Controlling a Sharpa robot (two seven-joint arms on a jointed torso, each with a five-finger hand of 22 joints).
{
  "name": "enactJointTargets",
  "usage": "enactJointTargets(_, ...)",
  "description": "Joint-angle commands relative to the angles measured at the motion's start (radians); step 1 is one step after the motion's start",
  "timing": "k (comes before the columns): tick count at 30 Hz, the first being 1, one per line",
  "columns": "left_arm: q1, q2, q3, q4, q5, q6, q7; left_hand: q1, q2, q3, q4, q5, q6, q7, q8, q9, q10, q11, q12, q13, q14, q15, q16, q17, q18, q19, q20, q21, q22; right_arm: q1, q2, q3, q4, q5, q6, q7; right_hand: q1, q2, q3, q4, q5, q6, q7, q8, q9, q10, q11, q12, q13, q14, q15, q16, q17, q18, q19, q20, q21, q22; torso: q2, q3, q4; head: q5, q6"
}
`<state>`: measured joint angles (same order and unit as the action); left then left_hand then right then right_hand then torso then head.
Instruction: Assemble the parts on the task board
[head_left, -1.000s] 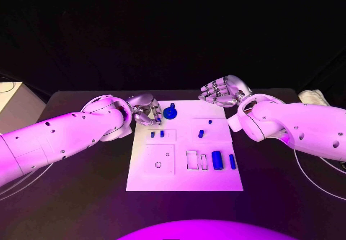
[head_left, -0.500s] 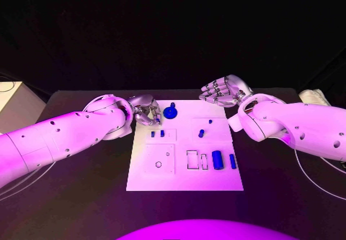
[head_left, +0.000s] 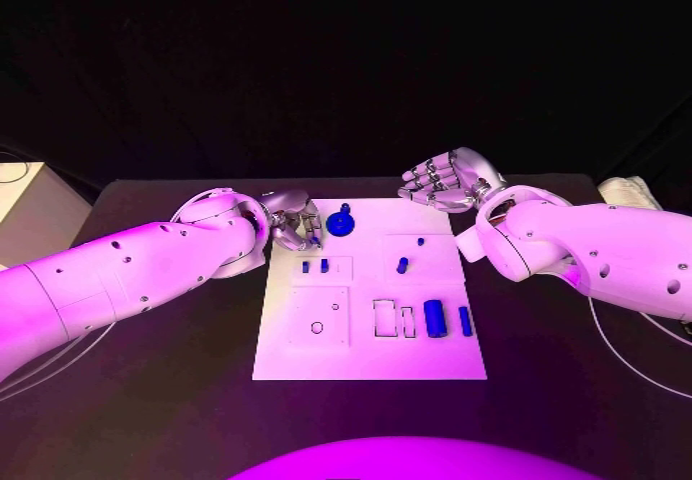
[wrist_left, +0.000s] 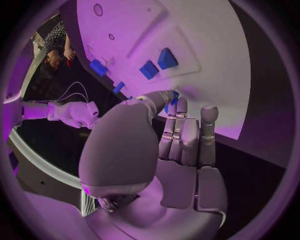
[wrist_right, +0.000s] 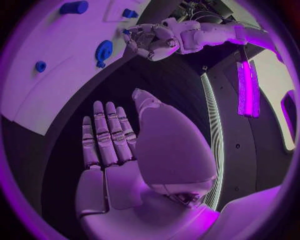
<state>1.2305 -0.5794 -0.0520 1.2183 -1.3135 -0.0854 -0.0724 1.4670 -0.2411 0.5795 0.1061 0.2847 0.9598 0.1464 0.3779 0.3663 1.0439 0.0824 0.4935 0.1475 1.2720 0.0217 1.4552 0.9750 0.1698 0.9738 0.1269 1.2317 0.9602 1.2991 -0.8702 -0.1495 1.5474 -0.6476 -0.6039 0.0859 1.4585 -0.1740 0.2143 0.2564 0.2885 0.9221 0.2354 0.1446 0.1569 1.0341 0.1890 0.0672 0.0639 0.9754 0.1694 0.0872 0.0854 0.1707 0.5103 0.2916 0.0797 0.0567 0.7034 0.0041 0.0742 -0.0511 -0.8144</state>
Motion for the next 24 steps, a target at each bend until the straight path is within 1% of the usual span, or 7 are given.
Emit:
enactJointTargets(1,0.0,0.004,-0.002,-0.001,-0.01,0.028,-0.001,-0.005,0.001,-0.004,-0.003,0.0,0.005,0.0,-0.007,0.002,0.007,0.0,-0.005,0.001,0.006,0.001,0.003,-0.003,-0.016,0.003,0.002,-0.004,-0.001,0.0,0.0,0.0,0.002,-0.01,0.002,0.012,-0.004,-0.002,0.004,0.001,0.005,0.006,0.003,-0.003,-0.001,0.005,0.001,-0.001,0.0,0.004,0.003,0.006,0.0,0.007,-0.008,0.001,-0.004,-0.001,-0.001,-0.0005,0.0009,0.0,-0.001)
enactJointTargets(12,-0.001,0.007,-0.007,0.002,-0.009,0.048,0.002,-0.004,0.002,-0.004,-0.005,0.0,0.005,0.0,-0.008,0.002,0.008,0.001,-0.008,0.001,0.005,0.001,0.003,-0.004,-0.016,0.003,0.002,-0.005,-0.001,0.0,0.001,0.0,0.0,-0.01,0.004,0.012,-0.005,-0.003,0.005,0.001,0.005,0.006,0.003,-0.003,-0.001,0.006,0.001,-0.001,0.0,0.005,0.003,0.007,0.0,0.007,-0.009,0.001,-0.004,-0.001,-0.001,-0.0012,0.0,0.001,0.0)
enactJointTargets(20,-0.001,0.009,-0.01,-0.001,-0.002,0.042,0.005,-0.004,0.002,-0.004,-0.005,0.0,0.005,0.0,-0.008,0.002,0.008,0.001,-0.008,0.001,0.005,0.001,0.003,-0.004,-0.016,0.003,0.002,-0.005,-0.001,0.0,0.0,0.0,0.001,-0.01,0.003,0.012,-0.005,-0.003,0.005,0.001,0.005,0.006,0.003,-0.003,-0.001,0.006,0.001,-0.001,0.0,0.005,0.003,0.007,0.0,0.007,-0.009,0.001,-0.004,-0.001,-0.001,-0.001,0.0022,0.002,0.002)
enactJointTargets(24,-0.001,0.011,-0.01,-0.002,-0.007,0.039,0.001,-0.003,0.003,-0.004,-0.006,-0.001,0.007,0.0,-0.009,0.004,0.012,0.0,-0.009,0.002,0.01,0.001,0.004,0.005,-0.017,0.007,0.002,-0.003,0.003,0.0,-0.001,0.0,0.001,-0.01,0.003,0.012,-0.005,-0.003,0.005,0.001,0.005,0.006,0.003,-0.003,-0.001,0.006,0.001,-0.001,0.0,0.005,0.003,0.007,0.0,0.007,-0.009,0.001,-0.004,-0.001,0.0,-0.0008,0.0006,0.003,0.002)
